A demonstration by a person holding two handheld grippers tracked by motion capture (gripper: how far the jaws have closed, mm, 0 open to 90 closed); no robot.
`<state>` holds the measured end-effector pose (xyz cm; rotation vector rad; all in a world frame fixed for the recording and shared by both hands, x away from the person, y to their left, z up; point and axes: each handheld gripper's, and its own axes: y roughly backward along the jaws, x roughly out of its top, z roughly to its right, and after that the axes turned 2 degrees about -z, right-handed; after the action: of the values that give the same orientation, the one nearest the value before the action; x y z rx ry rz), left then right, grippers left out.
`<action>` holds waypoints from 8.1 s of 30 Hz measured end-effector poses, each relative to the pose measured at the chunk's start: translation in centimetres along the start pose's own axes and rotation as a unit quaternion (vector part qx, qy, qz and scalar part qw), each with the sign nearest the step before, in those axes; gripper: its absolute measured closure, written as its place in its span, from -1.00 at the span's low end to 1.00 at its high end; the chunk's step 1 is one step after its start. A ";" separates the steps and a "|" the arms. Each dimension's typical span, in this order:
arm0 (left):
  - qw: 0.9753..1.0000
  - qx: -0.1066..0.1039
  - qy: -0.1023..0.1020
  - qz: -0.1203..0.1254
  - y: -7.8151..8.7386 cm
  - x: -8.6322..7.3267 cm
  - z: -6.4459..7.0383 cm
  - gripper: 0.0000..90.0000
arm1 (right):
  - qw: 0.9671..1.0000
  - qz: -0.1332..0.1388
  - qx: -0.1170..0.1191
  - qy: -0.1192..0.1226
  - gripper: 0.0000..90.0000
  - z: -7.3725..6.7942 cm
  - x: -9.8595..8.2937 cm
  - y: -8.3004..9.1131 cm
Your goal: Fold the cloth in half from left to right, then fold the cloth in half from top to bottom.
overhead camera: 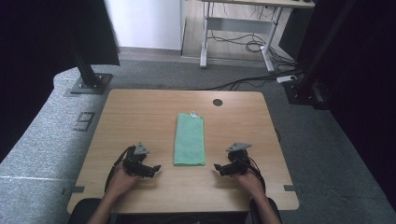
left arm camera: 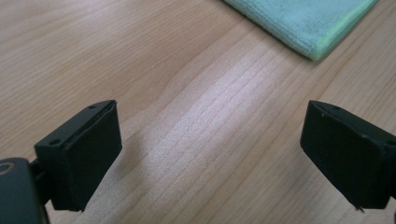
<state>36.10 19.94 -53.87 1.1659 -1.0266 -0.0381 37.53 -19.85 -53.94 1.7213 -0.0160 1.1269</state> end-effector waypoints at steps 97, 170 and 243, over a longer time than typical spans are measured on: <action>0.999 -0.012 -0.038 -0.018 -3.4 3.0 4.3 -0.99 | 0.999 -0.006 0.013 0.034 -0.98 -5.2 2.2 -4.0; 1.000 0.006 0.006 -0.002 -6.1 5.6 1.5 -0.98 | 1.000 -0.024 -0.001 0.010 0.20 2.7 12.5 -9.5; 0.999 0.022 0.027 -0.003 -6.3 5.8 1.0 -1.00 | 0.982 0.065 0.128 0.119 0.90 -5.2 8.1 3.2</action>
<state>41.65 13.43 -54.92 1.2034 -0.9797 0.0115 37.01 -13.60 -46.00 1.8175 0.1737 1.4802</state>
